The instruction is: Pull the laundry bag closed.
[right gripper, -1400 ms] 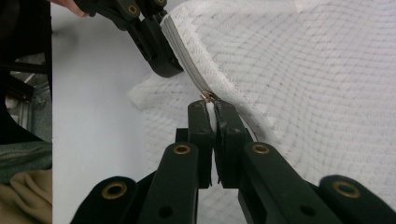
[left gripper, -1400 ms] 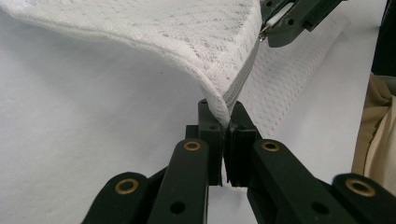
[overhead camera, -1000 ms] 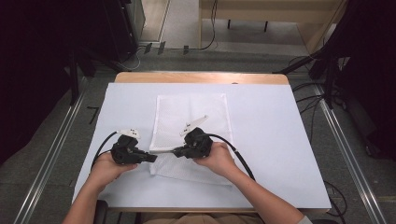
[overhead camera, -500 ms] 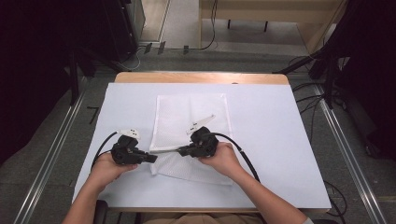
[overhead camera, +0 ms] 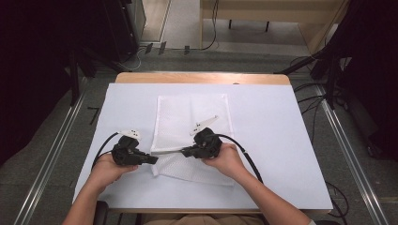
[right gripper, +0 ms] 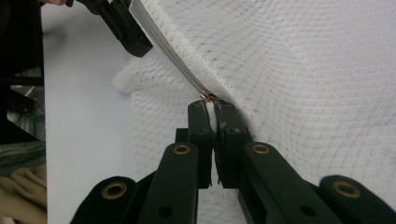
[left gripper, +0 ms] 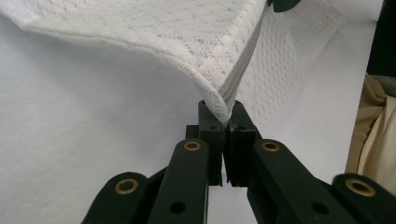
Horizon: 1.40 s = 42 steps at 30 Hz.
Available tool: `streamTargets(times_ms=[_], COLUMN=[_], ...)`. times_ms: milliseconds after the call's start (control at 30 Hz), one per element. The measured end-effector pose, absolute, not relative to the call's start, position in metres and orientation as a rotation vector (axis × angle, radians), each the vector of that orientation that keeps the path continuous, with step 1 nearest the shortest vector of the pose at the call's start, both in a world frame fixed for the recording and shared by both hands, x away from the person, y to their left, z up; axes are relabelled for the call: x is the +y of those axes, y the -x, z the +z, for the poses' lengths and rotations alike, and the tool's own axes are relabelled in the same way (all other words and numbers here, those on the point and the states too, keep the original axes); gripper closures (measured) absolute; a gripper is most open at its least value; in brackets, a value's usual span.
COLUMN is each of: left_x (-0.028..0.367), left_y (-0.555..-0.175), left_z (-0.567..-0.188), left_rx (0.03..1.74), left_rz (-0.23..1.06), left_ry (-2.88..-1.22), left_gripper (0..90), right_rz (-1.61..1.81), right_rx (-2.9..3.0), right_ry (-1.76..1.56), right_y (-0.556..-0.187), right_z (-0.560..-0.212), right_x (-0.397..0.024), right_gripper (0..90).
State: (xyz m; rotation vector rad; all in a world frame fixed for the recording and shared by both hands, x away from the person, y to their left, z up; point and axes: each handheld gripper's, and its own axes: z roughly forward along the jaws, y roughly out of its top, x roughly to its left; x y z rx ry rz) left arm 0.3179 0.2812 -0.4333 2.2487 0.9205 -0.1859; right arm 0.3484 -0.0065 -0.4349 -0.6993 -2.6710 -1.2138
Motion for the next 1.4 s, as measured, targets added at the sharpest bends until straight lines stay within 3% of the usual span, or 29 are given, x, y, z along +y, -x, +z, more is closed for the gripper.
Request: streamTargets(times_ms=[1400], left_x=[0.284], left_y=[-0.317], left_z=[-0.434], left_rx=[0.932], left_rz=[-0.193], left_ry=[-2.242], left_gripper=[88.1], right_rz=[-1.19], right_rx=[-2.673], right_ry=[0.83], right_y=[-0.347], right_z=[-0.439], right_x=[-0.054], right_gripper=[87.8])
